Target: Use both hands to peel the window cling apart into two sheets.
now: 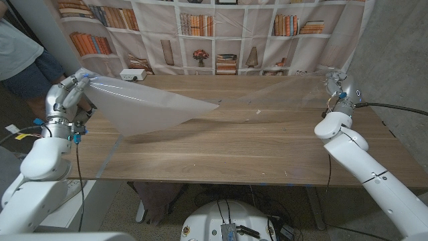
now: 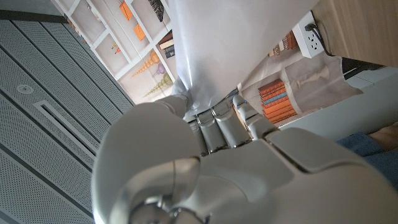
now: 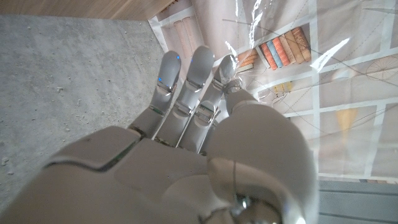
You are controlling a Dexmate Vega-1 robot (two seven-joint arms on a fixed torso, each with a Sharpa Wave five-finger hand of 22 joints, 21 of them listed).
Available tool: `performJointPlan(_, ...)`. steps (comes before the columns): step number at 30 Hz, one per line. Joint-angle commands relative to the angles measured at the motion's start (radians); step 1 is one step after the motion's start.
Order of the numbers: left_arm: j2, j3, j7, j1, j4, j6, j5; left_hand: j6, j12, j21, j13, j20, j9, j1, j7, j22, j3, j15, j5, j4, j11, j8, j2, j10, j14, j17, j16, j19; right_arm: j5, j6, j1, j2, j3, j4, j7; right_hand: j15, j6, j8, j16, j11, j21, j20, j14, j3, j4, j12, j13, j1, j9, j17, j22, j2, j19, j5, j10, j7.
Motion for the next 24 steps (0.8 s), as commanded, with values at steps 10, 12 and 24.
performJointPlan(10,-0.004,-0.004,-0.008,-0.007,0.028,0.005,0.014,-0.001,-0.002,0.006,-0.001,-0.008,0.006,-0.011,0.006,0.004,0.006,-0.050,0.001,0.008,0.002,-0.009,-0.001,-0.007,-0.007,-0.003,0.001,0.019,0.012,-0.022,-0.008,0.004,0.018,-0.008,-0.014,-0.060,0.010,0.005,0.005,0.002,0.007,-0.159,0.006,0.002,-0.002,0.007,0.004,-0.009,0.003,0.002,0.002,-0.001,0.004,0.006,0.003,-0.002)
performJointPlan(12,-0.007,-0.001,-0.007,-0.009,0.032,0.000,0.012,-0.002,-0.002,0.001,-0.002,-0.002,0.006,-0.012,0.007,0.004,0.006,-0.049,0.001,0.008,0.003,-0.011,-0.001,-0.008,-0.007,-0.003,0.002,0.008,0.014,-0.031,-0.008,0.005,0.019,-0.009,-0.015,-0.060,0.010,0.005,0.004,0.002,0.007,-0.159,0.004,0.002,-0.002,0.007,0.004,-0.009,0.004,0.001,0.002,-0.001,0.004,0.006,0.002,-0.002)
performJointPlan(24,0.001,0.013,-0.030,-0.015,0.025,0.000,-0.012,-0.005,0.001,-0.015,-0.002,0.008,0.012,-0.011,0.005,0.003,0.007,-0.051,0.001,0.004,0.003,-0.016,-0.002,-0.011,-0.007,-0.003,0.006,-0.020,0.008,-0.010,-0.006,0.000,0.000,-0.014,-0.013,-0.060,0.010,0.005,0.006,0.002,0.007,-0.159,0.006,0.002,-0.002,0.007,0.004,-0.009,0.002,0.002,0.002,-0.001,0.004,0.006,0.004,-0.002)
